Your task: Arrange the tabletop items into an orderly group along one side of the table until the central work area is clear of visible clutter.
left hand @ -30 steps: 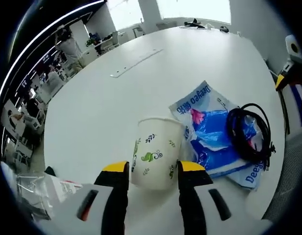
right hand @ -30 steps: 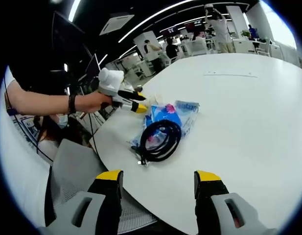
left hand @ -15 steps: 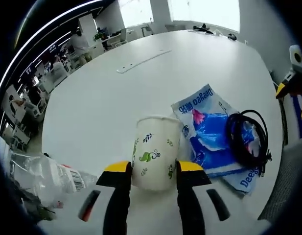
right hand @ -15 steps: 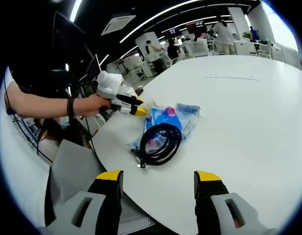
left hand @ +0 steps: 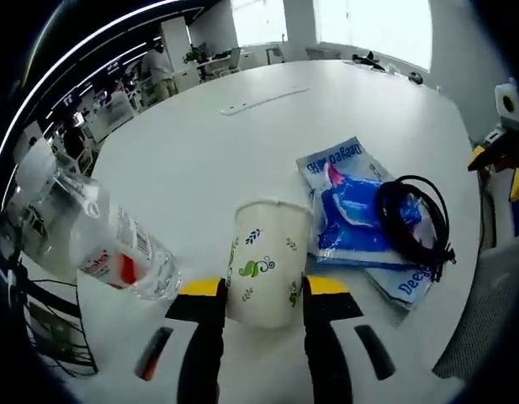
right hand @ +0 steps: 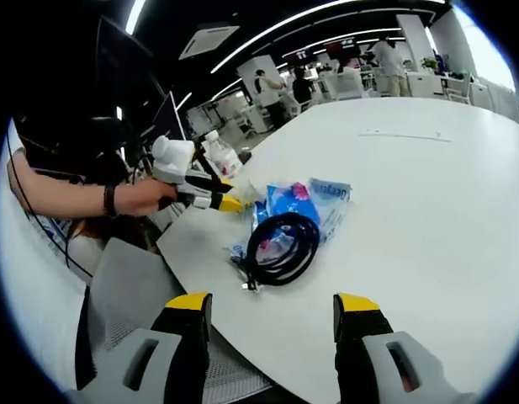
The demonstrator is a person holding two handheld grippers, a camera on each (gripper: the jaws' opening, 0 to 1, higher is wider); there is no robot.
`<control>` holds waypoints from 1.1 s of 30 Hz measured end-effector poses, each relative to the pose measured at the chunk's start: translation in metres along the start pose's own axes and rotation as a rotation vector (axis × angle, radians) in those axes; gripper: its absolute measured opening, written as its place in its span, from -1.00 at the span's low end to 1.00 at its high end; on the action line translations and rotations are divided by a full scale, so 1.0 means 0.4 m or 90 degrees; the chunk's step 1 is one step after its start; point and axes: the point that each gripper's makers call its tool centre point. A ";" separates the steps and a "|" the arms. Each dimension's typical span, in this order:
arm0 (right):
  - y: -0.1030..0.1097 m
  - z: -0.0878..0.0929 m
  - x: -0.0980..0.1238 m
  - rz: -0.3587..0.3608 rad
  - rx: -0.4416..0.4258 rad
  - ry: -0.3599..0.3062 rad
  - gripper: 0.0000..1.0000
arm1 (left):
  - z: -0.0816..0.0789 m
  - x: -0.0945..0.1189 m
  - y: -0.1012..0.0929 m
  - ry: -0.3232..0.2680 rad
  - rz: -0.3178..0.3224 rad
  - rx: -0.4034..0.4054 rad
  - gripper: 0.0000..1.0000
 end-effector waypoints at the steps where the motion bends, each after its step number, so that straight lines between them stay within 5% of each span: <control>1: 0.001 0.000 0.000 0.000 0.002 0.001 0.19 | 0.005 0.007 0.002 -0.002 -0.004 0.008 -0.30; 18: 0.024 -0.012 -0.004 -0.013 0.019 -0.001 0.19 | 0.087 0.094 -0.036 0.003 -0.028 0.060 -0.30; 33: 0.038 -0.016 -0.014 -0.025 0.029 0.002 0.19 | 0.099 0.159 -0.079 -0.025 -0.038 0.111 -0.30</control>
Point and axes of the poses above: the point that each gripper's makers call its tool centre point, and the gripper's own axes: x roughly backward along the fingers, y roughly to its left, z roughly out of its underside, and after that the axes turned 11 degrees about -x, right-handed
